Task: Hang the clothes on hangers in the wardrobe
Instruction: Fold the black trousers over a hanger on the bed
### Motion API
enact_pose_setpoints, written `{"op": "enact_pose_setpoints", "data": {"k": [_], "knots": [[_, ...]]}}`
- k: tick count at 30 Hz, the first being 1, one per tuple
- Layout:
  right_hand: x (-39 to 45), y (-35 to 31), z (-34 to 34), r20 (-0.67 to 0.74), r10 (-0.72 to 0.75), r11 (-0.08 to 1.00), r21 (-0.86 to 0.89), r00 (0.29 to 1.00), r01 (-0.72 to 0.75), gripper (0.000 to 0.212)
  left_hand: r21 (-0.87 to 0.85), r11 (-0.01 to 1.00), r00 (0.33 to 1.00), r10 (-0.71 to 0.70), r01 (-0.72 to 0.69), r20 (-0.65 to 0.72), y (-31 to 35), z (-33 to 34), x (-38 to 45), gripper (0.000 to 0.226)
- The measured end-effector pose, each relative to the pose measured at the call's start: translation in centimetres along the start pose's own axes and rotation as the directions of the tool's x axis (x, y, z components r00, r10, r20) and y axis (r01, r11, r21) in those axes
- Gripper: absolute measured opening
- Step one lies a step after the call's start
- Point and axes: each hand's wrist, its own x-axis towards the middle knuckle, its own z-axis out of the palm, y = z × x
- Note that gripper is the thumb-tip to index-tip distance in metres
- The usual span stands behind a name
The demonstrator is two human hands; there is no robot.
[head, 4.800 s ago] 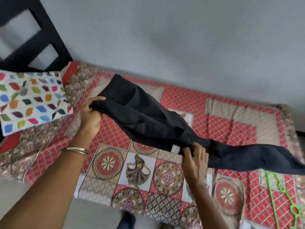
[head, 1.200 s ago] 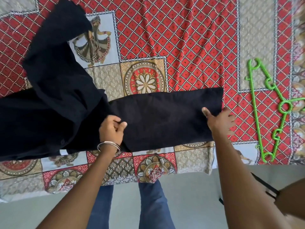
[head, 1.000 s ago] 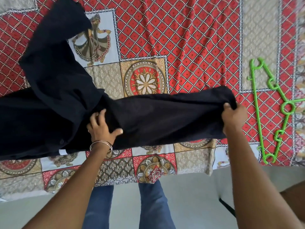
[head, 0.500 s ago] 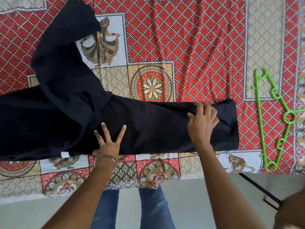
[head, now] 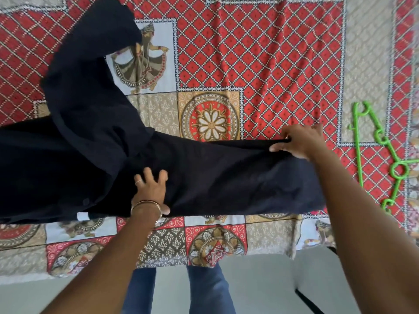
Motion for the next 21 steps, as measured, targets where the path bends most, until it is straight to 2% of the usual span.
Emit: {"op": "enact_pose_setpoints", "data": {"k": [2,4,6,8,10,11,12,14,15,16,18,19,20,21], "knots": [[0.7,2.6,-1.4,0.055,0.049,0.996,-0.075,0.997,-0.045,0.059,0.025,1.0,1.0,0.005,-0.005,0.011,0.5,-0.3,0.9,0.104],[0.3,5.2,-1.4,0.04,0.173,0.979,-0.12,0.984,-0.167,0.056,-0.009,1.0,0.996,0.011,-0.01,0.09,2.0,-0.4,1.3,0.11],[-0.6,5.0,0.1,-0.093,0.252,0.945,-0.191,0.963,-0.266,0.041,-0.043,0.999,0.986,-0.017,0.025,0.168,2.7,-1.5,1.3,0.108],[-1.6,2.2,2.7,-0.268,0.269,0.948,-0.097,0.925,-0.304,0.048,-0.146,0.988,0.985,-0.022,0.048,0.172,3.1,-2.7,1.4,0.089],[-3.2,-1.6,4.5,-0.435,0.203,0.978,0.059,0.877,-0.198,0.05,-0.229,0.972,0.999,0.049,-0.048,-0.001,4.0,-3.9,1.2,0.067],[-3.9,-3.1,5.4,-0.484,0.152,0.988,0.107,0.862,-0.113,0.05,-0.265,0.957,0.99,0.099,-0.121,-0.096,4.9,-4.0,1.2,0.057],[-4.8,-4.9,6.4,-0.485,0.072,0.99,0.141,0.871,-0.003,0.056,-0.283,0.945,0.983,0.132,-0.163,-0.126,5.3,-3.7,0.8,0.054],[-6.3,-7.2,9.2,-0.347,-0.146,0.965,0.158,0.926,0.211,0.08,-0.247,0.958,0.989,0.143,-0.144,-0.02,6.0,-2.5,0.2,0.069],[-7.2,-7.4,10.6,-0.246,-0.204,0.958,0.147,0.948,0.245,0.092,-0.225,0.97,0.992,0.112,-0.096,0.062,6.1,-1.8,-0.1,0.075],[-7.4,-7.0,11.8,-0.154,-0.195,0.964,0.153,0.969,0.218,0.098,-0.21,0.976,0.987,0.086,-0.057,0.135,6.1,-1.5,0.2,0.08],[-7.9,-5.5,13.5,-0.012,0.026,0.963,0.268,1.0,-0.022,0.108,-0.178,0.983,0.968,0.083,-0.041,0.236,5.7,-1.9,0.6,0.082],[-8.1,-4.8,13.6,0.048,0.165,0.926,0.335,0.985,-0.171,0.117,-0.206,0.978,0.956,0.091,-0.033,0.279,5.7,-2.5,0.9,0.077],[-8.2,-4.1,13.5,0.109,0.276,0.88,0.371,0.955,-0.297,0.127,-0.271,0.963,0.951,0.095,-0.012,0.293,5.9,-3.6,1.4,0.064],[-8.3,-5.0,13.3,0.178,0.327,0.837,0.4,0.928,-0.372,0.134,-0.338,0.941,0.967,0.091,-0.005,0.239,4.3,-4.9,1.1,0.046]]}}
